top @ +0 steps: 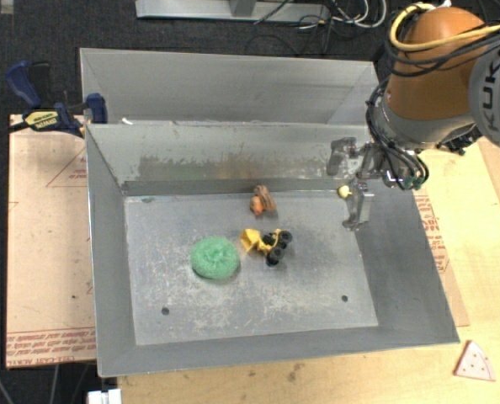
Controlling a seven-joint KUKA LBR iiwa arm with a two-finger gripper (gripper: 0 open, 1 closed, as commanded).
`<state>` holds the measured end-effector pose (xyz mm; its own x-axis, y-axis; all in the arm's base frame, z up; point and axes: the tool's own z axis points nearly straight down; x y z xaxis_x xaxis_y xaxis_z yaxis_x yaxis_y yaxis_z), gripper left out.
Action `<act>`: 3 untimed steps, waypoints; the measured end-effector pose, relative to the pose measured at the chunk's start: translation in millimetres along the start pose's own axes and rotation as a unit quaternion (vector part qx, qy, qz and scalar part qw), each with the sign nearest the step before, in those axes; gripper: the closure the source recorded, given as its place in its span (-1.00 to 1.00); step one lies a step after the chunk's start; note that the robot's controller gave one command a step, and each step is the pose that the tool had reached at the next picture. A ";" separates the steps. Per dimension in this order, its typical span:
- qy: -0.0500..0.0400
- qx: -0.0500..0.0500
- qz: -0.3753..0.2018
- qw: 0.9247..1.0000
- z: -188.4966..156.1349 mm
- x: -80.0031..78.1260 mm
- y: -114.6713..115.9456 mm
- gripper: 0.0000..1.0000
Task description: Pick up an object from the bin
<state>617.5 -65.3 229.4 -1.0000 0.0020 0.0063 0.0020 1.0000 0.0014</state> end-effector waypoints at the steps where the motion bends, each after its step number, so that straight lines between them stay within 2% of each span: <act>1: -0.004 0.001 -0.001 1.000 -5.2 -1.4 0.3 -1.00; 2: -0.006 0.001 -0.049 0.999 57.6 5.2 31.1 -1.00; 3: -0.003 0.001 -0.064 0.998 69.8 15.7 93.5 -1.00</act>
Offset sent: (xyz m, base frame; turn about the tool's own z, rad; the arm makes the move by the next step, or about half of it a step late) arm -0.0181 0.0806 -0.1594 -0.2548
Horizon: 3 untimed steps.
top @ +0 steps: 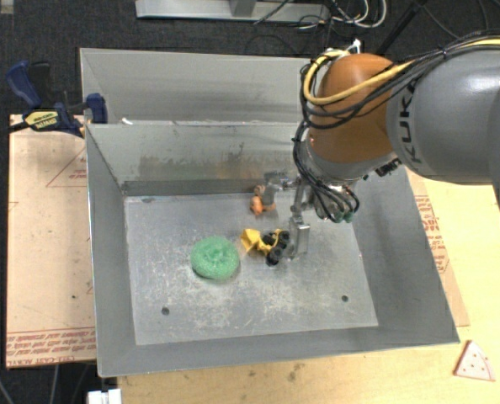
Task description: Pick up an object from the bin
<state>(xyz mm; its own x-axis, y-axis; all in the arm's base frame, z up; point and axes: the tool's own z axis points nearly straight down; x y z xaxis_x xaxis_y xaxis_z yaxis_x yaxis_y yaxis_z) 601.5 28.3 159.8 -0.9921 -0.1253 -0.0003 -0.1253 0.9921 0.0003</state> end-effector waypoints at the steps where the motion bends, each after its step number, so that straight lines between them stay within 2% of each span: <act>1: 0.000 0.000 0.098 0.995 18.9 3.9 -20.0 -1.00; 2: -0.002 0.000 0.007 1.000 71.0 3.5 -27.8 -1.00; 3: -0.001 0.000 0.116 0.993 89.2 11.0 -28.8 1.00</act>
Offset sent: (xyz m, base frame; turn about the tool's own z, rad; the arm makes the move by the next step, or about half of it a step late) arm -0.0013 -0.0316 -0.0898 -0.0153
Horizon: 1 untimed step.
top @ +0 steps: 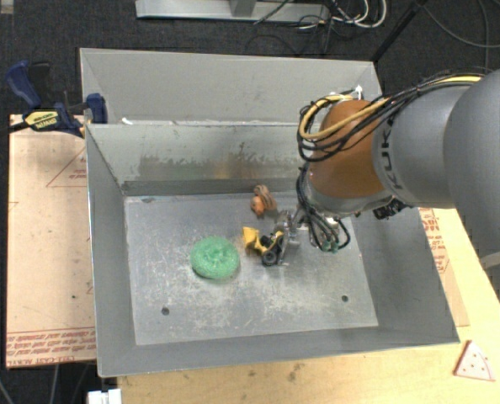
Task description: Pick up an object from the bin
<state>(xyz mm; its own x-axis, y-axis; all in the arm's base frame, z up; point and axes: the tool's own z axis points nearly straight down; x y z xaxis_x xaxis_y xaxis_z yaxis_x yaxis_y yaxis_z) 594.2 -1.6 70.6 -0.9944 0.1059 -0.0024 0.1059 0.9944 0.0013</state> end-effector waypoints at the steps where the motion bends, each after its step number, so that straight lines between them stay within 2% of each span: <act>1: 0.000 0.000 0.000 1.000 0.0 0.0 0.0 1.00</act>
Offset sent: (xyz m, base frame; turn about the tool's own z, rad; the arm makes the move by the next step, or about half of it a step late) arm 0.0000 0.0000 0.0805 0.0000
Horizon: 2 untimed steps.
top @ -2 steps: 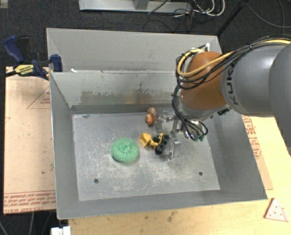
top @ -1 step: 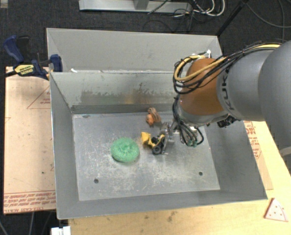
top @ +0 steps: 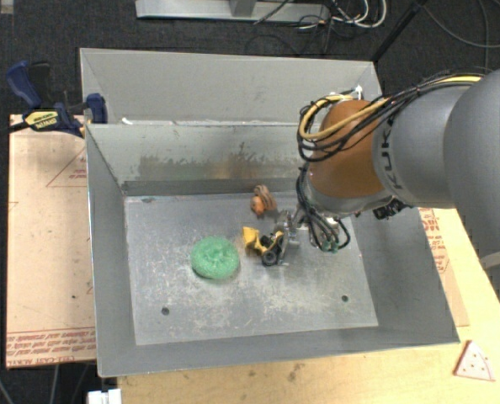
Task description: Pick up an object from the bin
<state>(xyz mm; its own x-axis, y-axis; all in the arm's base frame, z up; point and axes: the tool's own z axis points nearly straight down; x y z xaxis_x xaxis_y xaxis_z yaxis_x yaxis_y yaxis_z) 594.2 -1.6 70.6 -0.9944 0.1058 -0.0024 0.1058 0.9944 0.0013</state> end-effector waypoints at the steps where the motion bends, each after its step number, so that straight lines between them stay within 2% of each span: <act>1: 0.003 0.000 0.000 1.000 -4.6 1.8 -0.2 1.00; 2: 0.006 0.000 0.000 1.000 -25.7 3.6 -0.3 1.00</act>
Offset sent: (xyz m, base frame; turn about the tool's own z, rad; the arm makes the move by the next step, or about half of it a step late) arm 0.0001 -0.0002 0.0082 0.0000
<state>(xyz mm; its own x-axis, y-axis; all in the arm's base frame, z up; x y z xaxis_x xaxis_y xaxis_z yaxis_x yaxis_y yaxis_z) 590.6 -1.5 96.2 -0.9944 0.1051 0.0094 0.1051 0.9945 0.0005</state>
